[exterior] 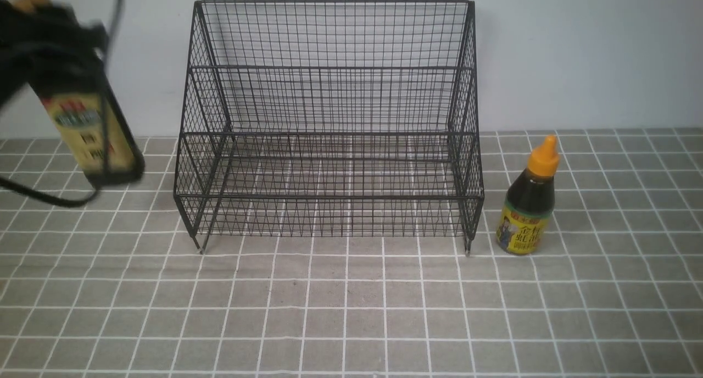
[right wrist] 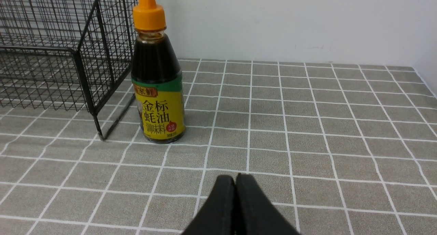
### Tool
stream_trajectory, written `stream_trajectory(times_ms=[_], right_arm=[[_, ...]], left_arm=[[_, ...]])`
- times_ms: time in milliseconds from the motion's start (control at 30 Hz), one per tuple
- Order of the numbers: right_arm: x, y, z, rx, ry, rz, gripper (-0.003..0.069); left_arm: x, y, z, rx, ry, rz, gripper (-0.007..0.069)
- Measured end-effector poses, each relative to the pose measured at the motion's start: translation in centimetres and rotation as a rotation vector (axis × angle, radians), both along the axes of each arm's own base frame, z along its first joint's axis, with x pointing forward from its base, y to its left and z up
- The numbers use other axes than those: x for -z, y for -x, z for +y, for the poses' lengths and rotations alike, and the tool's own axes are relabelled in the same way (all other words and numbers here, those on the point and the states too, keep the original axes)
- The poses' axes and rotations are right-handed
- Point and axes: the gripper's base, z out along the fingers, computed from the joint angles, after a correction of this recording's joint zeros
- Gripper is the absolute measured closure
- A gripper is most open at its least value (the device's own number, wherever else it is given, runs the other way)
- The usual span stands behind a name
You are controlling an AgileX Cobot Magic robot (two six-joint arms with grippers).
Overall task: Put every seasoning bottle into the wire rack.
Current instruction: Use the left arm to put the condiment bottle back on the shelf
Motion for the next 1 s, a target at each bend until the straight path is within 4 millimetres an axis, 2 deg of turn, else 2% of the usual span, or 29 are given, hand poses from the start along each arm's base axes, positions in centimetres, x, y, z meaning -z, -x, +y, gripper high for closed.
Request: stream_trajectory(times_ms=[200,300,433,533,633,733,767,900,1000], right_arm=[[0.0,0.0,0.0,0.0,0.0,0.0,0.0673],[0.0,0.0,0.0,0.0,-0.001,0.0,0.0673],[0.0,0.0,0.0,0.0,-0.002,0.0,0.0673],[0.0,0.0,0.0,0.0,-0.002,0.0,0.0673],[0.0,0.0,0.0,0.0,-0.002,0.0,0.0673],[0.0,0.0,0.0,0.0,-0.002,0.0,0.0673],[0.0,0.0,0.0,0.0,-0.002,0.0,0.0673],[0.0,0.0,0.0,0.0,-0.002,0.0,0.0673],[0.0,0.0,0.0,0.0,-0.002,0.0,0.0673]], left_arm=[[-4.3,2.3,-1.2,0.052,0.0,-0.114,0.0313],[-6.8,3.1,-3.5,0.133,0.005,-0.188,0.0313],[-8.1,3.0,-6.1,0.223,0.018,-0.223,0.0313],[-8.3,2.4,-7.1,0.253,0.023,-0.223,0.0313],[-7.4,0.2,-8.9,0.292,0.024,-0.191,0.0313],[-6.4,-1.4,-9.5,0.296,0.021,-0.161,0.0313],[-5.5,-2.7,-9.8,0.297,0.019,-0.134,0.0313],[-3.8,-4.6,-10.3,0.296,0.017,-0.088,0.0313],[-3.1,-5.3,-10.5,0.295,0.027,-0.067,0.0313]])
